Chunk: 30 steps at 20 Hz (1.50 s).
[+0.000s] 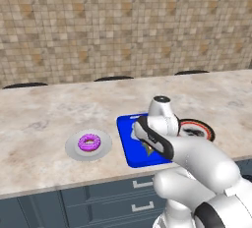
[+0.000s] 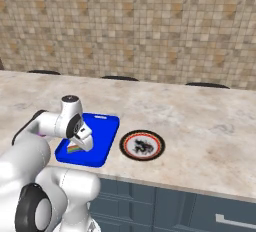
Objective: Move the dessert items from the plates to the tray.
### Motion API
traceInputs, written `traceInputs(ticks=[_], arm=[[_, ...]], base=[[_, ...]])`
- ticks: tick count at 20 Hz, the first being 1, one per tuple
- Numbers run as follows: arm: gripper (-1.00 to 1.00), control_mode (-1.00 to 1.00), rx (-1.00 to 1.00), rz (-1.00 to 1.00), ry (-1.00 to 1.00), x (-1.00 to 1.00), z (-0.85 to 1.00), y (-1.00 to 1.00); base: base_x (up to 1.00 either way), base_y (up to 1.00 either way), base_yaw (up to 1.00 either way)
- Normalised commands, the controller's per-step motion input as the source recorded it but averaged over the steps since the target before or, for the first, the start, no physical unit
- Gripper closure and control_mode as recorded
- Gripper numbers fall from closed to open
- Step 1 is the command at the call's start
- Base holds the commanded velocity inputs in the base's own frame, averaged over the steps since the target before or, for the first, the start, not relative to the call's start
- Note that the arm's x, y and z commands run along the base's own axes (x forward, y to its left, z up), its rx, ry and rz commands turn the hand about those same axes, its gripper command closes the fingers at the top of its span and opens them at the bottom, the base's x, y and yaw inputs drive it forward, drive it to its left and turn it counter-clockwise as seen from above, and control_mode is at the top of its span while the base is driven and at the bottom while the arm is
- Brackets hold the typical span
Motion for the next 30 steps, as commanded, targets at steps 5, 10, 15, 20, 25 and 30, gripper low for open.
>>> traceInputs(ticks=[5, 10, 15, 20, 25, 30], arm=[[1.0, -1.0, 0.0, 0.02, 0.0, 0.08, -0.06, 0.21], [1.0, -1.0, 0.0, 0.03, 0.0, 0.07, -0.03, 0.16], [1.0, -1.0, 0.0, 0.03, 0.0, 0.01, -0.15, 0.12], [1.0, -1.0, 0.0, 0.04, 0.0, 0.0, -0.17, 0.08], [1.0, -1.0, 0.0, 0.04, 0.0, 0.0, -0.14, 0.01], [1.0, -1.0, 0.0, 0.03, 0.0, 0.0, -0.09, 0.0]], base=[[0.0, 0.0, 0.0], [0.0, 0.0, 0.0], [0.0, 0.0, 0.0], [0.0, 0.0, 0.0], [0.0, 0.0, 0.0], [0.0, 0.0, 0.0]])
